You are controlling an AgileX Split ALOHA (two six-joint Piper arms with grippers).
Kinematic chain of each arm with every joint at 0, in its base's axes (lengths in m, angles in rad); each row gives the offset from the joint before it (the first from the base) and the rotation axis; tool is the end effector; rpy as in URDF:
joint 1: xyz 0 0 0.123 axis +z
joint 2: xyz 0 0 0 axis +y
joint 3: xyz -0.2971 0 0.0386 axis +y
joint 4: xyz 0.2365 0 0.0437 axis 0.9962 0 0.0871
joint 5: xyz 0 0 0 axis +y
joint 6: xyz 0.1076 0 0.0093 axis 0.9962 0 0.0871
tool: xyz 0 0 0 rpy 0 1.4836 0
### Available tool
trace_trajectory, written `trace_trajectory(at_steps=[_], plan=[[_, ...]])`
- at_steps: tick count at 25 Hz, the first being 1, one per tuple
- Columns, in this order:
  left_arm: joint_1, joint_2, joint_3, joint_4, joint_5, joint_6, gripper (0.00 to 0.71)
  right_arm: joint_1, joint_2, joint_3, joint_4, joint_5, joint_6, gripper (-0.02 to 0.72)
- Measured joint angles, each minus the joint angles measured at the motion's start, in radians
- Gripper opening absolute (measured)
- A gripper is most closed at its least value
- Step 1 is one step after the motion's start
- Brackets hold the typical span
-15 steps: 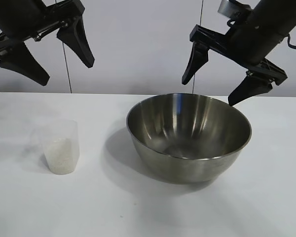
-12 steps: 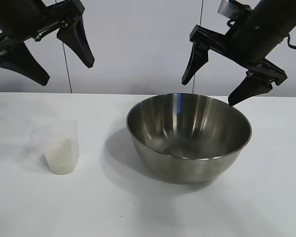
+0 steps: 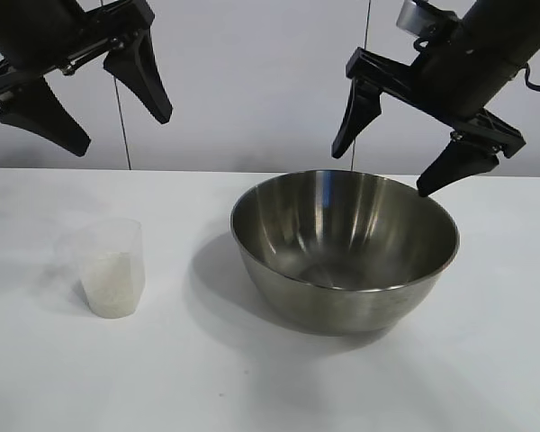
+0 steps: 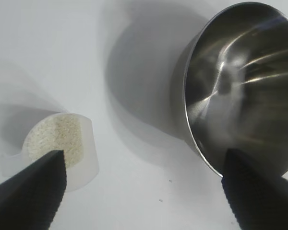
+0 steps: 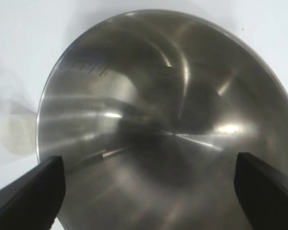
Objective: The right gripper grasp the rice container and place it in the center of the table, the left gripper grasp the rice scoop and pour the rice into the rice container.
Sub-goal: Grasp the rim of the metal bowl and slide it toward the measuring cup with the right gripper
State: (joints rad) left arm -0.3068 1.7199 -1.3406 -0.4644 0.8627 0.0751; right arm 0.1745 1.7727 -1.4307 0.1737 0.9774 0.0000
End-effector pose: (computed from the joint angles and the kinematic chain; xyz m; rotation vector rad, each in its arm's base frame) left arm 0.3361 -0.1451 0.2736 0.2049 2.7065 -0.6337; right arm 0.3626 0.0797 0.2676 -0.1429 2.8033 0.2667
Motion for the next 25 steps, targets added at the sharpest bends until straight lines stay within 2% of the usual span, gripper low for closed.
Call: trace_trajectory(at_steps=[2,5,11,21,25], plan=[[0.0,0.0,0.0,0.0,0.0,0.0,0.636,0.0,0.003,-0.007,-0.07,0.024,0.013,0.622],[0.0,0.0,0.0,0.0,0.0,0.0,0.636,0.0,0.023,-0.005,-0.103,0.035,0.029,0.621],[0.0,0.0,0.0,0.0,0.0,0.0,0.636,0.0,0.096,0.034,-0.097,-0.011,0.033,0.621],[0.0,0.0,0.0,0.0,0.0,0.0,0.636,0.0,0.197,0.075,-0.035,-0.138,0.038,0.62],[0.0,0.0,0.0,0.0,0.0,0.0,0.636,0.0,0.242,0.075,-0.022,-0.151,0.039,0.62]])
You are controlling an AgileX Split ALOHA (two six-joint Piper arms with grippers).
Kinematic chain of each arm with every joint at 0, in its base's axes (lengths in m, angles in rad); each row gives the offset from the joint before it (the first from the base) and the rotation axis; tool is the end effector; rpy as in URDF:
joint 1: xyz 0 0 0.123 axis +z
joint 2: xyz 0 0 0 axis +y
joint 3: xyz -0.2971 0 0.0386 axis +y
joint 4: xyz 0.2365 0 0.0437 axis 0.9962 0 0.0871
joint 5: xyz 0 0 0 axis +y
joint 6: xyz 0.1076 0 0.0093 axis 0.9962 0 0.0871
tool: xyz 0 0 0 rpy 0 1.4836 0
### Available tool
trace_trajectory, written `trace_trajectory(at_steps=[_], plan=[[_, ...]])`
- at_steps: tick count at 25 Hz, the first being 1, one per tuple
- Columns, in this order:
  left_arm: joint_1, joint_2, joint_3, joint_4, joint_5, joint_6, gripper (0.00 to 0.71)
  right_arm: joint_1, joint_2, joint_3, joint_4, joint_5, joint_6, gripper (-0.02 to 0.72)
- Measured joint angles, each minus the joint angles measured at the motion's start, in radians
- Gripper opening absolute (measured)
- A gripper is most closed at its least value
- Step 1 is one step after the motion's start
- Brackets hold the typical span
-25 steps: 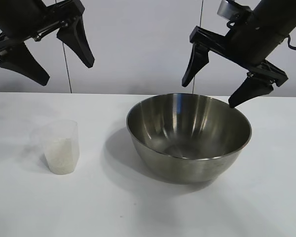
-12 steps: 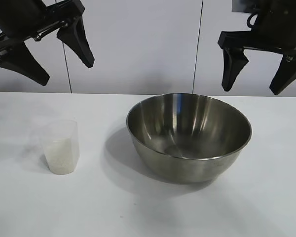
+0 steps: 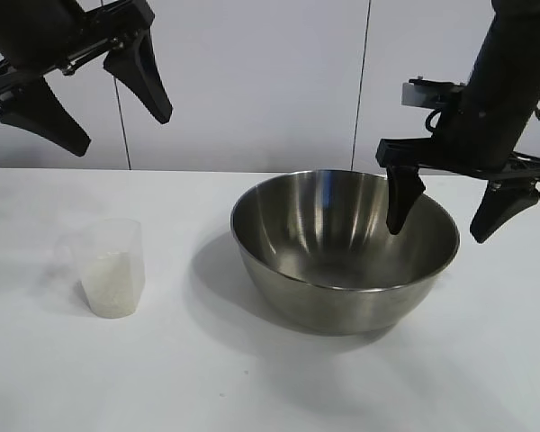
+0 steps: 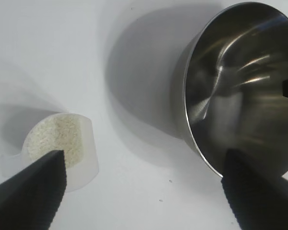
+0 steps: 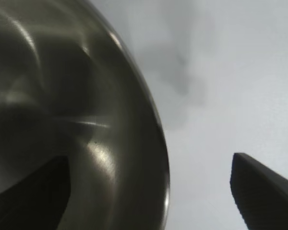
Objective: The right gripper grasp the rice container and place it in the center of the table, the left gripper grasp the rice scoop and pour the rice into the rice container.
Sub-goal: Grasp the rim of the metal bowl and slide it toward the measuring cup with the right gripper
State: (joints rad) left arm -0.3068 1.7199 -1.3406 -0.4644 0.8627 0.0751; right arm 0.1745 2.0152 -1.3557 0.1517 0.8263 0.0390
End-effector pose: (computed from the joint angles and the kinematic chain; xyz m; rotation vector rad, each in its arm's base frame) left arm 0.3361 -0.1451 0.2736 0.2049 2.7065 -0.6337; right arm 0.3871 0.0804 0.1586 -0.0628 2.9759 0.2057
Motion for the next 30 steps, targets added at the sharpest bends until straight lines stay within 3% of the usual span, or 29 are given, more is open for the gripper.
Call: trace_trajectory(at_steps=[2,4,11,13,19,24,30], plan=[[0.0,0.0,0.0,0.0,0.0,0.0,0.636,0.0,0.016,0.0,0.006,-0.009,0.001,0.608],[0.0,0.0,0.0,0.0,-0.001,0.0,0.636,0.0,0.024,0.0,0.012,-0.015,0.001,0.547],[0.0,0.0,0.0,0.0,-0.002,0.0,0.636,0.0,0.026,0.0,0.027,-0.014,0.001,0.124],[0.0,0.0,0.0,0.0,-0.002,0.0,0.636,-0.001,0.026,0.0,0.027,-0.012,0.001,0.05],[0.0,0.0,0.0,0.0,-0.003,0.0,0.636,-0.001,0.025,0.0,0.067,-0.005,-0.025,0.012],[0.0,0.0,0.0,0.0,-0.003,0.0,0.636,-0.019,0.01,0.0,0.178,0.018,-0.111,0.011],[0.0,0.0,0.0,0.0,-0.005,0.0,0.636,-0.004,-0.022,0.0,0.184,0.038,-0.148,0.011]])
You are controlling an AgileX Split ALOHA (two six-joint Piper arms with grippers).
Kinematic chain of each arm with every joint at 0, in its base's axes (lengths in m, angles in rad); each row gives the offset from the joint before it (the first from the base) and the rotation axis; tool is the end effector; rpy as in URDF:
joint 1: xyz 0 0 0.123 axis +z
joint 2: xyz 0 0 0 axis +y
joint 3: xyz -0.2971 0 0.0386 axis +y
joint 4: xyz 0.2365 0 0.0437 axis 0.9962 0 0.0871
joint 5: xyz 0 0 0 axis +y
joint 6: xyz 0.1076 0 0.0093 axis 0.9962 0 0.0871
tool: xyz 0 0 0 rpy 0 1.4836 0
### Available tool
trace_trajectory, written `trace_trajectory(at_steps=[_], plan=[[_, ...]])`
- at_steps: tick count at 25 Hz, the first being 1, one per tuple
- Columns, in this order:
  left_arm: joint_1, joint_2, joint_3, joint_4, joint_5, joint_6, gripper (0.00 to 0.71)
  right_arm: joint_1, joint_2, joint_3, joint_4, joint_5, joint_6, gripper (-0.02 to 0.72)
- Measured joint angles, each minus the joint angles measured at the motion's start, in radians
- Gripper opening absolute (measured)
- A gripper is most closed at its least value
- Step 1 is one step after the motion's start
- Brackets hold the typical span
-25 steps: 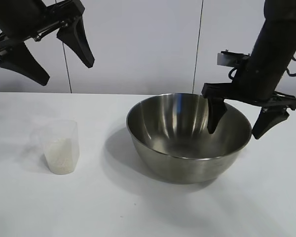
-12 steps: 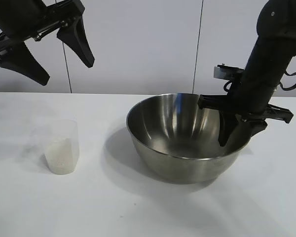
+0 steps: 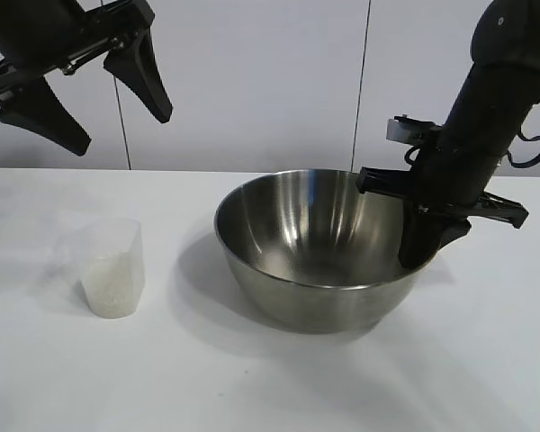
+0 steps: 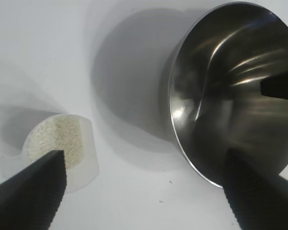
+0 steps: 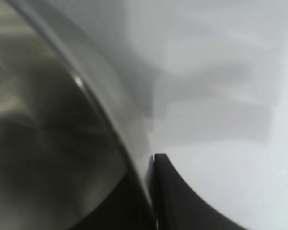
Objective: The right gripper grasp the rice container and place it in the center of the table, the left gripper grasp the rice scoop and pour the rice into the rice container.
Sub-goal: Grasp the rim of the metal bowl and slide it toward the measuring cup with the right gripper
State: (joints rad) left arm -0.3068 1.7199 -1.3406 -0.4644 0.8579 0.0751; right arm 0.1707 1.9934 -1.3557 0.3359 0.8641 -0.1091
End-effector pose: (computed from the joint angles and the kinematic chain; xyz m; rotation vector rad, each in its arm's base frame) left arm 0.3366 -0.1451 0.2738 0.2031 2.7020 -0.6329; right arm 0.3819 0.0933 0.1697 -0.1194 2.9650 0.4131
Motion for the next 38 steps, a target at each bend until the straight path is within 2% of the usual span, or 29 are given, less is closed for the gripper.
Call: trace_trajectory(at_steps=[13,18,26,28,30,32,33,35,38], plan=[[0.0,0.0,0.0,0.0,-0.021,0.0,0.636,0.117,0.027,0.005,-0.003,-0.028,-0.005,0.011],[0.0,0.0,0.0,0.0,-0.021,0.009,0.636,0.125,0.048,0.005,0.006,-0.053,-0.005,0.01],[0.0,0.0,0.0,0.0,-0.022,0.02,0.636,0.125,0.066,-0.002,0.012,-0.047,-0.006,0.028],[0.0,0.0,0.0,0.0,-0.027,0.04,0.636,0.125,0.066,-0.016,0.008,-0.03,-0.006,0.117],[0.0,0.0,0.0,0.0,-0.033,0.055,0.636,0.125,0.066,-0.033,-0.005,-0.005,-0.006,0.279],[0.0,0.0,0.0,0.0,-0.037,0.06,0.636,0.125,0.066,-0.059,-0.018,0.026,-0.006,0.475],[0.0,0.0,0.0,0.0,-0.04,0.065,0.636,0.125,0.066,-0.072,-0.025,0.041,-0.006,0.53],[0.0,0.0,0.0,0.0,-0.047,0.09,0.636,0.125,0.066,-0.109,-0.04,0.077,0.003,0.594],[0.0,-0.002,0.0,0.0,-0.073,0.133,0.636,0.121,0.053,-0.15,-0.068,0.099,0.023,0.622]])
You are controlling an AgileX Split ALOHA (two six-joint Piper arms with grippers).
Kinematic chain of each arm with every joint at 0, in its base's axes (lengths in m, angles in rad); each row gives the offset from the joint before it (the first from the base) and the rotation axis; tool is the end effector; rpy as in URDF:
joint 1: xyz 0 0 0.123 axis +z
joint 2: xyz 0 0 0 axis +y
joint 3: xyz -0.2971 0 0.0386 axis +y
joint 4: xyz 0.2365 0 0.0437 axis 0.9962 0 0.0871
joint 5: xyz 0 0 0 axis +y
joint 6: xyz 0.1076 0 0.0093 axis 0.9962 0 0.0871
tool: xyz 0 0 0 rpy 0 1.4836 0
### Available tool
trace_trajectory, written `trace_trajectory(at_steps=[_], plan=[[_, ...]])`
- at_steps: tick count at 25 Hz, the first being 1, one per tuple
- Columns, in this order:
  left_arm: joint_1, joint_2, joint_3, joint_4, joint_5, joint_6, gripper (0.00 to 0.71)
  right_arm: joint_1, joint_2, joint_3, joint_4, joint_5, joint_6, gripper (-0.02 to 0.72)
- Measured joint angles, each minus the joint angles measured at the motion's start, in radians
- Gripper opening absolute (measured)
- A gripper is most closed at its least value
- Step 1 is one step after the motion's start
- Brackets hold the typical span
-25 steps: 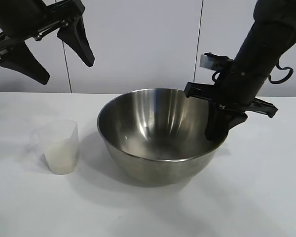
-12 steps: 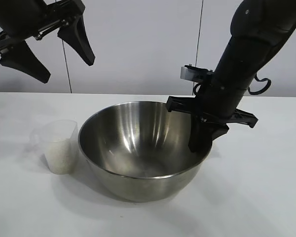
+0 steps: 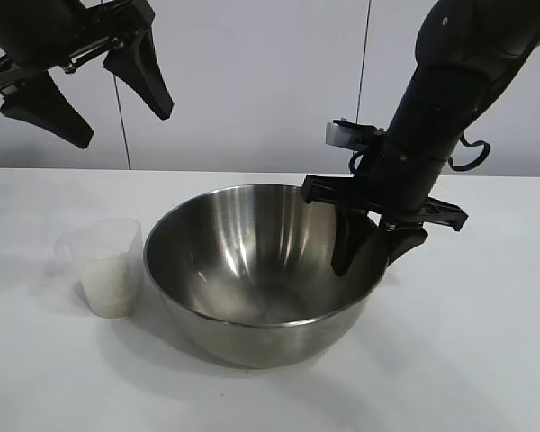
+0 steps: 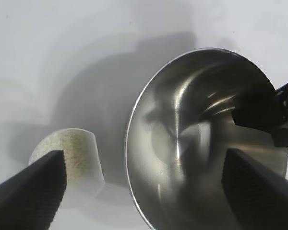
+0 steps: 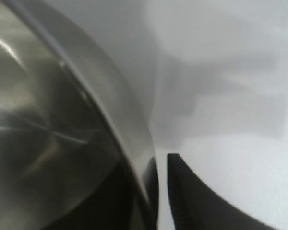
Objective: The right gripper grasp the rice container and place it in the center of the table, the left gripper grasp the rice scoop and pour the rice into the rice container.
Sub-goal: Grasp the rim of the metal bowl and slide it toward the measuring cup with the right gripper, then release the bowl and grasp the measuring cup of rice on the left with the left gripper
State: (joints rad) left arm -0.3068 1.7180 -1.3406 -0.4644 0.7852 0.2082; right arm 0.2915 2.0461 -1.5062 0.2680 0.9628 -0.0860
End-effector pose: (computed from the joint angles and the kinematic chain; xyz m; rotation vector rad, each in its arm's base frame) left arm 0.3436 -0.1448 0.2774 0.3476 2.5946 -0.5758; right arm 0.3894 0.1414 0.1815 -0.3592 2.9678 0.3698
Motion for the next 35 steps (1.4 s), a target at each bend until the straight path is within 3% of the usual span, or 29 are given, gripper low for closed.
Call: trace_trajectory(at_steps=[6,11,15,18,21,25,28,32,35], plan=[[0.0,-0.05,0.011,-0.001,-0.115,0.071,0.636,-0.064,-0.086,-0.02,-0.003,0.01,0.013,0.623],[-0.013,-0.116,0.142,-0.078,-0.311,0.18,0.636,-0.123,-0.124,-0.02,-0.001,0.012,0.014,0.623],[-0.074,-0.223,0.356,-0.195,-0.622,0.363,0.636,-0.139,-0.134,-0.02,-0.002,0.015,0.014,0.623],[-0.159,-0.302,0.531,-0.218,-0.916,0.457,0.636,-0.139,-0.137,-0.02,0.001,0.015,0.014,0.623],[-0.244,-0.35,0.698,-0.202,-1.218,0.444,0.634,-0.139,-0.137,-0.02,0.003,0.016,0.014,0.623],[-0.274,-0.359,0.849,-0.183,-1.489,0.32,0.633,-0.139,-0.147,-0.02,0.003,0.016,0.013,0.623],[-0.274,-0.359,0.926,-0.181,-1.587,0.284,0.633,-0.139,-0.161,-0.02,0.003,0.016,-0.006,0.623],[-0.275,-0.359,0.986,-0.175,-1.607,0.273,0.633,-0.139,-0.181,-0.02,-0.015,0.015,-0.031,0.623],[-0.275,-0.36,1.054,-0.092,-1.691,0.259,0.632,-0.139,-0.184,-0.02,-0.019,0.024,-0.035,0.623]])
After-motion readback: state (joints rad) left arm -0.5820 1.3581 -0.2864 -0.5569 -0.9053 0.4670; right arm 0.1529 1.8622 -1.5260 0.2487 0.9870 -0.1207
